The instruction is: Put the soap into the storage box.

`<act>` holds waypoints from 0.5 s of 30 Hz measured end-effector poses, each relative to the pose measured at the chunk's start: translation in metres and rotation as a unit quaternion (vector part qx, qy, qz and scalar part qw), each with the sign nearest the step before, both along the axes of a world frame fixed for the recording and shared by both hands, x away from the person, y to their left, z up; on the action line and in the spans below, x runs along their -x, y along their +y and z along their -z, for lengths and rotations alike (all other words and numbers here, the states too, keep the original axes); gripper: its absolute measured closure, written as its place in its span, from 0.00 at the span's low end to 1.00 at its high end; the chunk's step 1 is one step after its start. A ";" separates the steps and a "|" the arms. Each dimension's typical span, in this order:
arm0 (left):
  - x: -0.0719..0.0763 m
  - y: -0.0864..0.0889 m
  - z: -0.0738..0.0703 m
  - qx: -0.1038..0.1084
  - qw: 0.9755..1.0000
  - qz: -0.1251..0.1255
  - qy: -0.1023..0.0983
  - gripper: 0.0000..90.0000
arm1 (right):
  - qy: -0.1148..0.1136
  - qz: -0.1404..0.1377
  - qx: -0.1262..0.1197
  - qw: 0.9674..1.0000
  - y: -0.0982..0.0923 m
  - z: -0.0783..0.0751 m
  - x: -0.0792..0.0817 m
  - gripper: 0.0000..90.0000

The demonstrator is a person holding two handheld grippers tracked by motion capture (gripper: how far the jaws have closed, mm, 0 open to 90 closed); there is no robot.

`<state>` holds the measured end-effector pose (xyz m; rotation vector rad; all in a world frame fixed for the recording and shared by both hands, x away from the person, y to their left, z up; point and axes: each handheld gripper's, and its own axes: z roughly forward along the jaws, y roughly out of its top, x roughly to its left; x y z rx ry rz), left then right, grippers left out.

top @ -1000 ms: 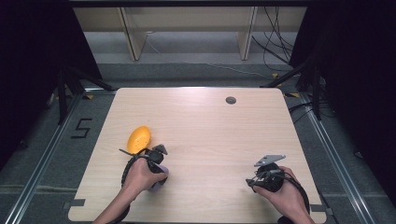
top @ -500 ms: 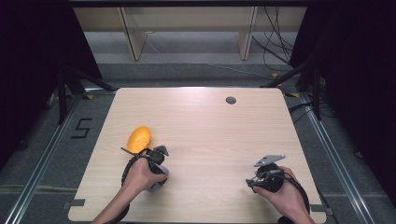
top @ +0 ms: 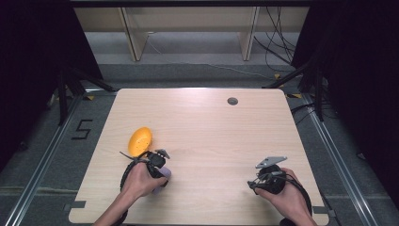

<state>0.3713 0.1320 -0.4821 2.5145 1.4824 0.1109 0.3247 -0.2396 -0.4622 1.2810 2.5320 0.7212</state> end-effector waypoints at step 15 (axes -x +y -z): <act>0.009 0.008 -0.013 0.032 0.996 0.046 -0.063 0.55 | 0.002 0.002 -0.001 1.000 0.000 0.000 0.001 0.57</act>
